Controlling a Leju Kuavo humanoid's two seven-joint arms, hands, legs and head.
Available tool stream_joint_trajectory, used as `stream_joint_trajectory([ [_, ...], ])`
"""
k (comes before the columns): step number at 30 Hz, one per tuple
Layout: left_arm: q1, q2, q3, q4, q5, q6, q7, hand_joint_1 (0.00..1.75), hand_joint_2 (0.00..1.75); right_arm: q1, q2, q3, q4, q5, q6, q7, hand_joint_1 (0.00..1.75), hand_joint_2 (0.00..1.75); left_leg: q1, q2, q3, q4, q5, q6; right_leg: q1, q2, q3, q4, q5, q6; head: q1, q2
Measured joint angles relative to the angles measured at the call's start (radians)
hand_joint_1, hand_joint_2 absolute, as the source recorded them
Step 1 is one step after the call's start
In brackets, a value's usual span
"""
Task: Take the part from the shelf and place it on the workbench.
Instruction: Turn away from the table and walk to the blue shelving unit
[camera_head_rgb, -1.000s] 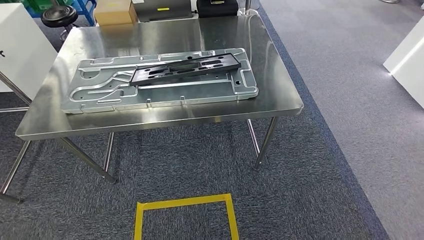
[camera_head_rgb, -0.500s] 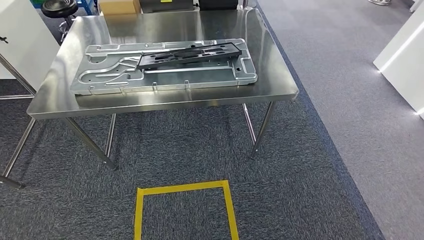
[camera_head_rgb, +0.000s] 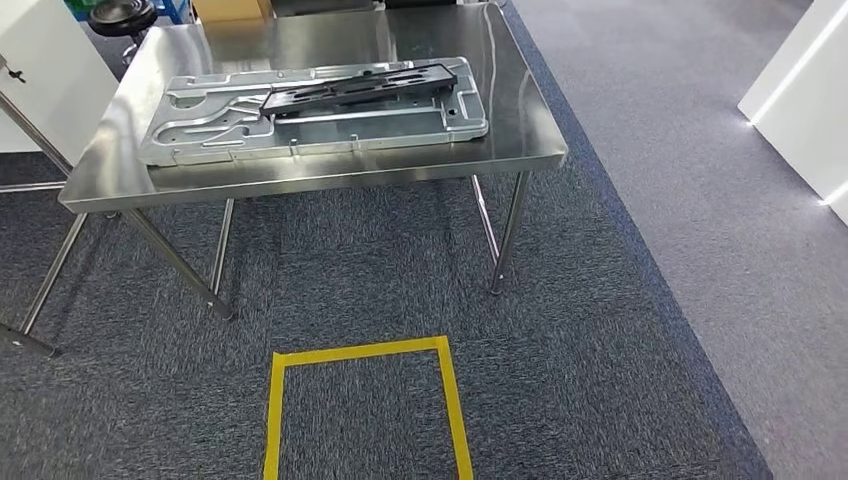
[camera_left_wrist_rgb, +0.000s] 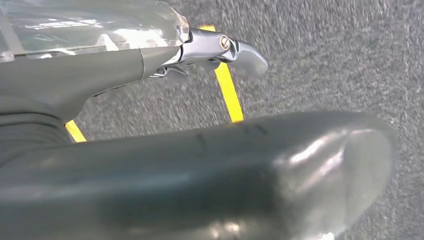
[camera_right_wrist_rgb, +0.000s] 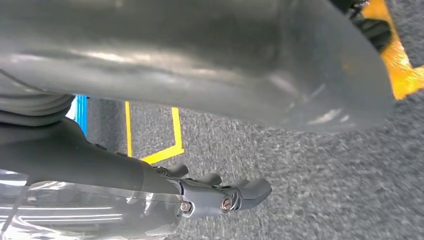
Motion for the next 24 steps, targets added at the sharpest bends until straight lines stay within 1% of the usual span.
stream_joint_trajectory([
  [1, -0.001, 0.000, 0.000, 0.000, 0.000, 0.000, 0.000, 0.00, 0.00, 0.000, 0.000, 0.000, 0.000, 0.001, 0.003, -0.002, 0.00, 0.00, 0.000, 0.000, 0.040, -0.038, 0.028, 0.003, 0.000, 0.000, -0.018, 0.008, 0.008, 0.003, 0.000, 0.000],
  [2, -0.003, -0.001, 0.000, 0.000, 0.000, 0.000, 0.000, 0.00, 0.00, -0.002, 0.001, 0.000, 0.000, 0.001, 0.005, -0.006, 0.00, 0.00, 0.000, 0.000, 0.095, -0.101, 0.039, 0.006, 0.001, 0.001, -0.034, 0.017, 0.015, 0.007, 0.000, 0.000],
  [3, -0.006, -0.001, 0.000, 0.000, 0.000, 0.002, 0.000, 0.00, 0.00, -0.003, 0.001, 0.000, 0.000, 0.002, 0.006, -0.010, 0.00, 0.00, -0.002, -0.001, 0.151, -0.177, 0.033, 0.011, 0.002, 0.001, -0.047, 0.026, 0.020, 0.012, 0.000, 0.000],
  [4, -0.008, -0.002, 0.000, 0.000, 0.000, 0.004, 0.001, 0.00, 0.00, -0.004, 0.001, 0.000, 0.000, 0.002, 0.007, -0.014, 0.00, 0.00, -0.003, -0.001, 0.192, -0.240, 0.014, 0.016, 0.004, 0.000, -0.056, 0.034, 0.024, 0.017, 0.000, 0.000],
  [5, -0.010, -0.002, -0.001, 0.000, 0.000, 0.009, 0.004, 0.00, 0.00, -0.005, 0.002, 0.000, 0.000, 0.002, 0.008, -0.017, 0.00, 0.00, -0.005, -0.001, 0.216, -0.283, -0.004, 0.023, 0.006, -0.001, -0.062, 0.038, 0.030, 0.023, 0.000, 0.000],
  [6, -0.010, -0.002, -0.001, 0.000, -0.001, 0.015, 0.009, 0.00, 0.00, -0.005, 0.002, 0.000, 0.000, 0.002, 0.010, -0.019, 0.00, 0.00, -0.007, -0.001, 0.221, -0.303, -0.012, 0.030, 0.007, -0.001, -0.065, 0.039, 0.035, 0.029, 0.000, 0.000],
  [7, -0.009, -0.003, -0.001, 0.000, -0.001, 0.021, 0.015, 0.00, 0.00, -0.005, 0.002, 0.000, 0.000, 0.002, 0.013, -0.021, 0.00, 0.00, -0.006, 0.000, 0.217, -0.307, -0.010, 0.038, 0.006, -0.002, -0.068, 0.040, 0.040, 0.036, 0.000, 0.000],
  [8, -0.007, -0.004, 0.000, 0.000, -0.001, 0.027, 0.022, 0.00, 0.00, -0.006, 0.001, 0.000, 0.000, 0.003, 0.016, -0.021, 0.00, 0.00, -0.006, 0.002, 0.211, -0.308, -0.003, 0.046, 0.004, -0.001, -0.073, 0.047, 0.035, 0.041, 0.000, 0.000],
  [9, -0.006, -0.004, 0.000, 0.000, -0.001, 0.032, 0.028, 0.00, 0.00, -0.006, 0.001, 0.000, 0.000, 0.004, 0.019, -0.021, 0.00, 0.00, -0.005, 0.004, 0.204, -0.309, 0.005, 0.053, 0.002, 0.000, -0.083, 0.070, 0.014, 0.046, 0.000, 0.000],
  [10, -0.005, -0.005, 0.000, 0.000, 0.000, 0.035, 0.033, 0.00, 0.00, -0.005, 0.001, 0.000, 0.000, 0.005, 0.022, -0.021, 0.00, 0.00, -0.005, 0.006, 0.196, -0.310, 0.014, 0.059, 0.001, 0.002, -0.100, 0.113, -0.020, 0.049, 0.000, 0.000],
  [12, -0.004, -0.005, 0.000, 0.000, 0.000, 0.039, 0.040, 0.00, 0.00, -0.004, 0.001, 0.000, 0.000, 0.005, 0.025, -0.020, 0.00, 0.00, -0.008, 0.007, 0.177, -0.308, 0.028, 0.066, 0.000, 0.003, -0.145, 0.237, -0.103, 0.055, 0.000, 0.000],
  [13, -0.002, -0.005, 0.000, 0.000, 0.000, 0.039, 0.041, 0.00, 0.00, -0.004, 0.001, 0.000, 0.000, 0.005, 0.026, -0.020, 0.00, 0.00, -0.010, 0.007, 0.169, -0.307, 0.034, 0.067, 0.000, 0.004, -0.158, 0.287, -0.128, 0.056, 0.000, 0.000],
  [14, 0.000, -0.005, 0.000, 0.000, 0.000, 0.040, 0.043, 0.00, 0.00, -0.003, 0.001, 0.000, 0.000, 0.004, 0.027, -0.019, 0.00, 0.00, -0.013, 0.007, 0.161, -0.306, 0.039, 0.068, 0.000, 0.004, -0.157, 0.308, -0.134, 0.055, 0.000, 0.000],
  [15, 0.001, -0.005, 0.000, 0.000, 0.000, 0.040, 0.043, 0.00, 0.00, -0.002, 0.001, 0.000, 0.000, 0.003, 0.029, -0.018, 0.00, 0.00, -0.016, 0.007, 0.155, -0.304, 0.042, 0.068, 0.001, 0.004, -0.138, 0.293, -0.123, 0.052, 0.000, 0.000],
  [16, 0.002, -0.005, 0.000, 0.000, 0.000, 0.040, 0.044, 0.00, 0.00, -0.002, 0.001, 0.000, 0.000, 0.001, 0.031, -0.018, 0.00, 0.00, -0.018, 0.007, 0.152, -0.303, 0.045, 0.068, 0.004, 0.004, -0.103, 0.245, -0.098, 0.046, 0.000, 0.000],
  [17, 0.003, -0.005, 0.000, 0.000, 0.000, 0.040, 0.044, 0.00, 0.00, -0.001, 0.001, 0.000, 0.000, -0.001, 0.034, -0.017, 0.00, 0.00, -0.020, 0.007, 0.150, -0.302, 0.048, 0.067, 0.008, 0.005, -0.057, 0.174, -0.068, 0.036, 0.000, 0.000],
  [18, 0.002, -0.007, 0.000, 0.000, 0.000, 0.040, 0.045, 0.00, 0.00, -0.001, 0.000, -0.001, 0.000, -0.004, 0.037, -0.016, 0.00, 0.00, -0.021, 0.007, 0.149, -0.301, 0.050, 0.066, 0.013, 0.005, -0.015, 0.105, -0.048, 0.025, 0.000, 0.000],
  [19, 0.002, -0.009, 0.000, 0.000, 0.000, 0.039, 0.045, 0.00, 0.00, -0.001, -0.001, -0.001, 0.000, -0.005, 0.039, -0.016, 0.00, 0.00, -0.022, 0.007, 0.148, -0.300, 0.053, 0.063, 0.018, 0.005, 0.014, 0.050, -0.035, 0.016, 0.000, 0.000],
  [20, 0.002, -0.011, 0.000, 0.001, 0.000, 0.039, 0.045, 0.00, 0.00, -0.001, -0.002, -0.002, 0.000, -0.006, 0.040, -0.016, 0.00, 0.00, -0.022, 0.008, 0.144, -0.298, 0.055, 0.059, 0.022, 0.005, 0.029, 0.018, -0.030, 0.009, 0.000, 0.000],
  [22, 0.001, -0.011, 0.000, 0.001, 0.000, 0.038, 0.046, 0.00, 0.00, 0.000, -0.002, -0.003, 0.000, -0.007, 0.041, -0.016, 0.00, 0.87, -0.021, 0.009, 0.140, -0.297, 0.061, 0.050, 0.025, 0.005, 0.029, 0.003, -0.027, 0.004, 0.000, 0.000],
  [23, 0.001, -0.011, 0.000, 0.001, 0.000, 0.037, 0.046, 0.00, 0.00, 0.002, -0.001, -0.003, 0.000, -0.007, 0.042, -0.016, 0.00, 1.31, -0.021, 0.009, 0.139, -0.298, 0.062, 0.045, 0.023, 0.005, 0.029, -0.002, -0.023, 0.001, 0.000, 0.000],
  [24, 0.001, -0.011, 0.000, 0.001, 0.000, 0.037, 0.046, 0.00, 0.00, 0.003, 0.000, -0.004, 0.000, -0.007, 0.042, -0.017, 0.00, 1.75, -0.021, 0.007, 0.137, -0.292, 0.056, 0.039, 0.019, 0.004, 0.030, -0.008, -0.018, -0.003, 0.000, 0.000],
])
